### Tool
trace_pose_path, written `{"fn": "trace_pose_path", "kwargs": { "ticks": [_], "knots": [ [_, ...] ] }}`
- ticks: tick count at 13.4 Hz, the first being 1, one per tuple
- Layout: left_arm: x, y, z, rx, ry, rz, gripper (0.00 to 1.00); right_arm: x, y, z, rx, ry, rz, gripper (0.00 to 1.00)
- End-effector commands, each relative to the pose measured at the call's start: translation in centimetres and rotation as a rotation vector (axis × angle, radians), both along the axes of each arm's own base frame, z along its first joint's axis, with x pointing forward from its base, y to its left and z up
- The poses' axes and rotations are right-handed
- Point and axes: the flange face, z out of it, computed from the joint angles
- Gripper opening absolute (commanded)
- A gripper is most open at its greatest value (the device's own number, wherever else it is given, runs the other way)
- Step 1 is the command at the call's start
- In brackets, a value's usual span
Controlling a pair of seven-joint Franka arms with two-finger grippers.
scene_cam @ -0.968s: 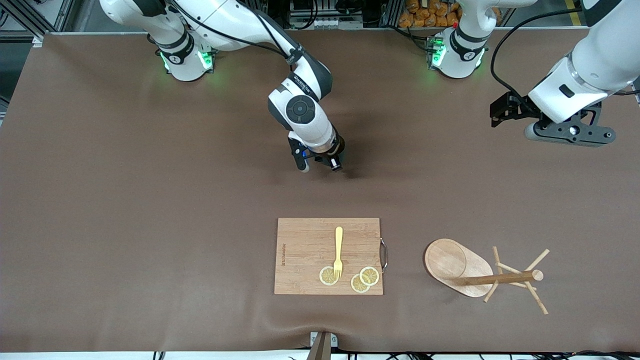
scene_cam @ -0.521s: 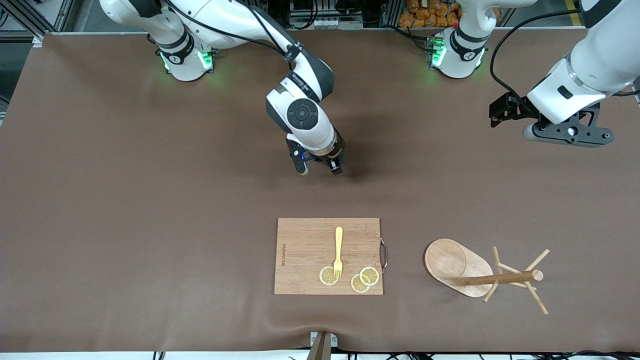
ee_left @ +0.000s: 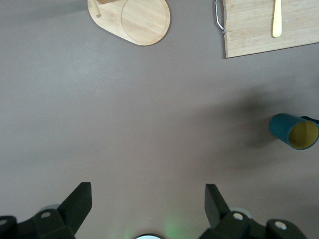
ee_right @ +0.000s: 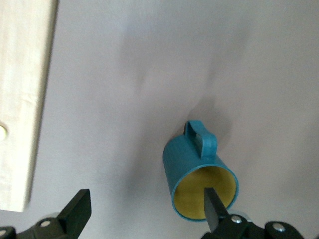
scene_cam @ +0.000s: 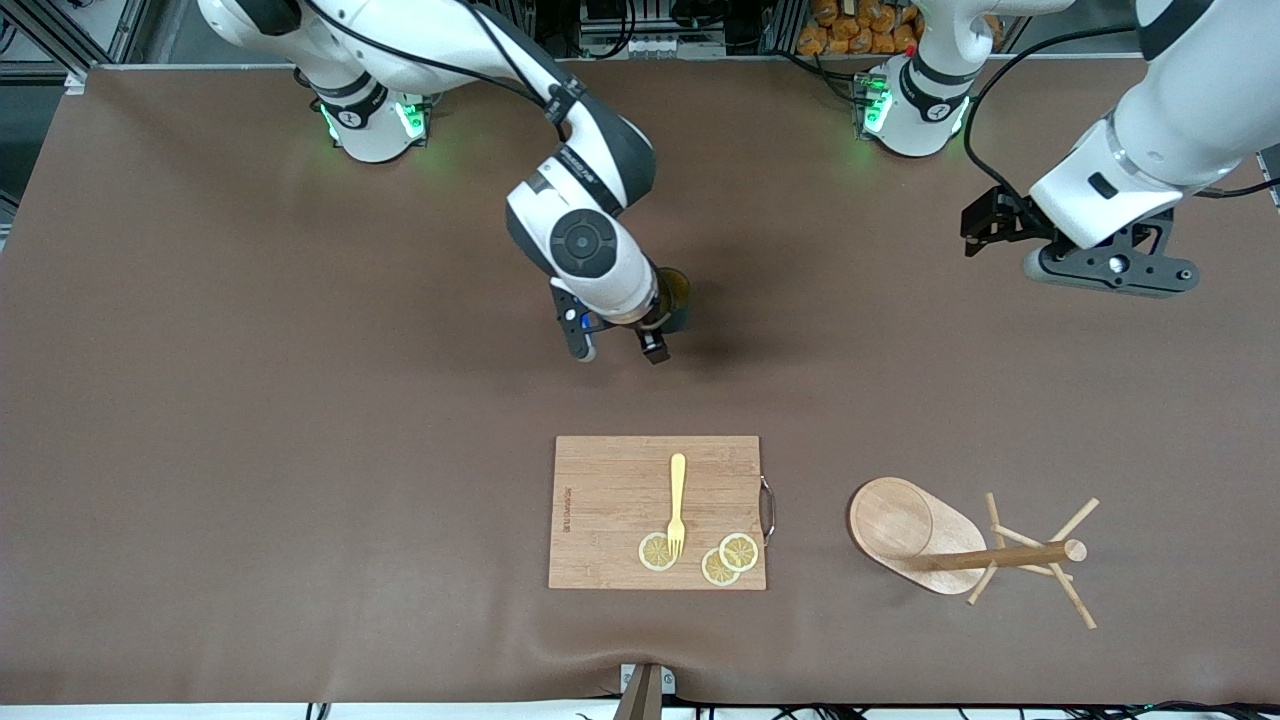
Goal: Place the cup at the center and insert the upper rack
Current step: 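Lower the mug and open the right gripper to release it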
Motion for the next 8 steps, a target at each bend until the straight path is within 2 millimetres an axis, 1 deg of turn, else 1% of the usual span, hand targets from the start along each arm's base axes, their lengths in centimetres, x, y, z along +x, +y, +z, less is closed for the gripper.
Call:
{"fn": "trace_pose_path", "kwargs": {
  "ticks": [1, 2, 3, 4, 6, 8],
  "knots": [
    [-0.2, -1.0, -0.3, 0.012, -0.022, 0.004, 1.0, 0.9, -3.3, 4.3, 0.012, 0.026, 0.071, 1.0],
    [0.0, -1.7, -0.6, 0.012, -0.02, -0.006, 1.0, 1.4, -4.8, 5.6, 0.012, 0.032, 0.102, 1.0],
    [0.5, -3.1, -1.4, 0.006, -0.02, -0.014, 1.0, 2.0, -6.5, 6.8, 0.011, 0.045, 0.118, 1.0],
    [0.4, -4.7, -1.6, 0.006, -0.024, -0.01, 1.0, 2.6, -8.1, 7.9, 0.012, 0.047, 0.136, 1.0],
    [0.5, -5.7, -2.1, 0.008, -0.025, 0.03, 1.0, 3.6, -11.5, 10.6, 0.03, 0.04, 0.226, 1.0],
    [0.1, -7.4, -2.2, 0.005, -0.031, 0.039, 1.0, 4.9, -15.7, 12.3, 0.045, 0.046, 0.279, 1.0]
  ]
}}
